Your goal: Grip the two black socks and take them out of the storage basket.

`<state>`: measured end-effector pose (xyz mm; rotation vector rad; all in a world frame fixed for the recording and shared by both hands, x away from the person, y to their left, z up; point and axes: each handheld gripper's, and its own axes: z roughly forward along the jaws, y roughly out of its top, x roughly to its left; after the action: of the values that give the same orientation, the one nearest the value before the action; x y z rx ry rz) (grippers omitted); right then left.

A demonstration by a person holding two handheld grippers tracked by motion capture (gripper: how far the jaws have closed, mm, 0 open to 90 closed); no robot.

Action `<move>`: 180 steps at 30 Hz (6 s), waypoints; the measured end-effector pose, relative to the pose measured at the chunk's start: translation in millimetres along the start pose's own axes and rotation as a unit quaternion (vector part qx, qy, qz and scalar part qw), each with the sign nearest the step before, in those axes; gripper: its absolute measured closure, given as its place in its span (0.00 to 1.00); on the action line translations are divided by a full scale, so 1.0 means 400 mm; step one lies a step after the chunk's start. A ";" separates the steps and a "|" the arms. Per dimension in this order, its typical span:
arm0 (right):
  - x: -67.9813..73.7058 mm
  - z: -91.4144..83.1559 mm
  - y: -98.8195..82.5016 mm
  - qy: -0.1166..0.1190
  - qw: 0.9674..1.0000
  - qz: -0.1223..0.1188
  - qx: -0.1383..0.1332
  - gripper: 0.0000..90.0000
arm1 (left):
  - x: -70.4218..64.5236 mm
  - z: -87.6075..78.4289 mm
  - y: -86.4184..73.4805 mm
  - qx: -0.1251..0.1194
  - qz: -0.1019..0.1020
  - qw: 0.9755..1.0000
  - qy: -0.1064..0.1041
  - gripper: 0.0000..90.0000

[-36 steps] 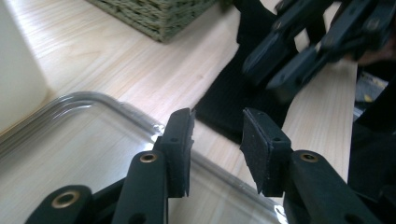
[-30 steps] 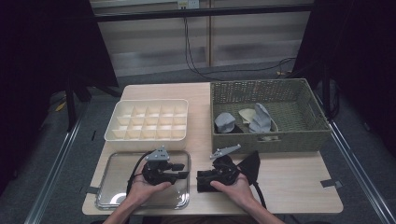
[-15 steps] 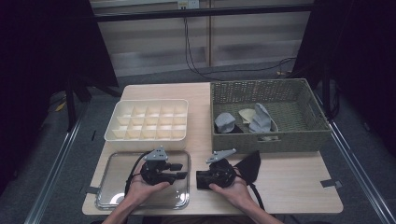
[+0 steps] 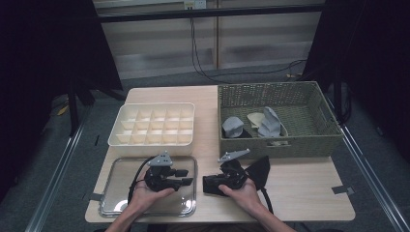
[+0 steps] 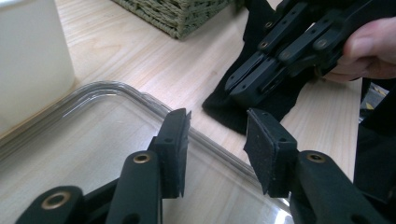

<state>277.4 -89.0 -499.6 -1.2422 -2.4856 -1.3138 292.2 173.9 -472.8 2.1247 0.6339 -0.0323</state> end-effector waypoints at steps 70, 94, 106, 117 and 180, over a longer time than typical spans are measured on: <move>0.058 -0.315 0.123 0.055 0.976 0.000 -0.209 0.96 | -0.023 0.067 0.055 -0.012 0.026 0.999 -0.028 0.72; -0.053 -0.308 -0.017 0.011 0.983 0.061 -0.175 0.96 | -0.060 0.203 0.060 0.069 0.059 0.995 -0.033 0.80; -0.110 -0.328 -0.094 -0.031 0.985 0.080 -0.151 0.96 | -0.077 0.182 0.041 0.079 0.065 0.994 -0.037 0.84; -0.152 -0.375 -0.145 -0.072 0.983 0.092 -0.143 0.93 | -0.086 0.169 0.035 0.090 0.058 0.994 -0.026 0.81; -0.177 -0.318 -0.202 -0.137 0.989 0.045 -0.029 0.88 | -0.079 0.168 0.042 0.095 0.079 0.992 -0.020 0.68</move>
<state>232.8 -249.6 -501.0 -1.6304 -2.5437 -1.2806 286.0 100.8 -492.7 2.3471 0.4522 -0.0491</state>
